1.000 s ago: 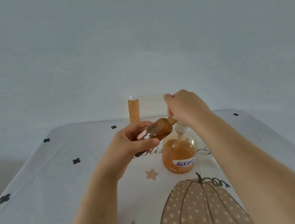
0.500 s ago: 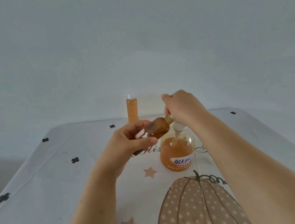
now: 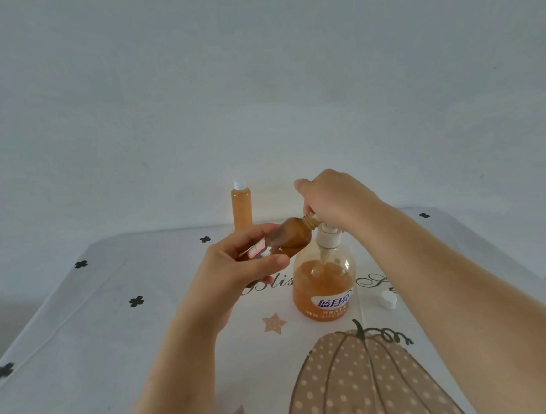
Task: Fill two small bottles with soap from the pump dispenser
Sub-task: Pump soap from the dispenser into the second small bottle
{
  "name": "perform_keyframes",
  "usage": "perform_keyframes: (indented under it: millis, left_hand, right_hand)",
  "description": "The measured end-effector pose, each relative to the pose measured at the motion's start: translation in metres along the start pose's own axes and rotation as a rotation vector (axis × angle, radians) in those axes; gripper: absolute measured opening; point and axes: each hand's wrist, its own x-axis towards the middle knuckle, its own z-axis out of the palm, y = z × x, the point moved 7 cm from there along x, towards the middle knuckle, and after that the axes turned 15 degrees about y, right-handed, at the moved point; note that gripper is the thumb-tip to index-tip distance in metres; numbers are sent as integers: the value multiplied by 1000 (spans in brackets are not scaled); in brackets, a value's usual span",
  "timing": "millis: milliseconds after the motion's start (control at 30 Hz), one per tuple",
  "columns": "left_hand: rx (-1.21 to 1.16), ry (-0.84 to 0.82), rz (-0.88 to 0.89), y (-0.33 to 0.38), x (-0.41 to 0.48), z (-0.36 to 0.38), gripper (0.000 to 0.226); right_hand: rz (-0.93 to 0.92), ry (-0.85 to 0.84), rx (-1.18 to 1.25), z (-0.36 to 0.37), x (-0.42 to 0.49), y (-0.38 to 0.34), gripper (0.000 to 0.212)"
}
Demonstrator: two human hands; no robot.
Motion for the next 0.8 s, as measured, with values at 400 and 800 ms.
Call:
perform_keyframes:
  millis: [400, 800]
  left_hand:
    - [73, -42, -77, -13, 7, -6, 40]
    - [18, -119, -63, -7, 1, 1, 39]
  right_hand:
    - [19, 9, 81, 15, 0, 8, 47]
    - [10, 0, 57, 2, 1, 4, 51]
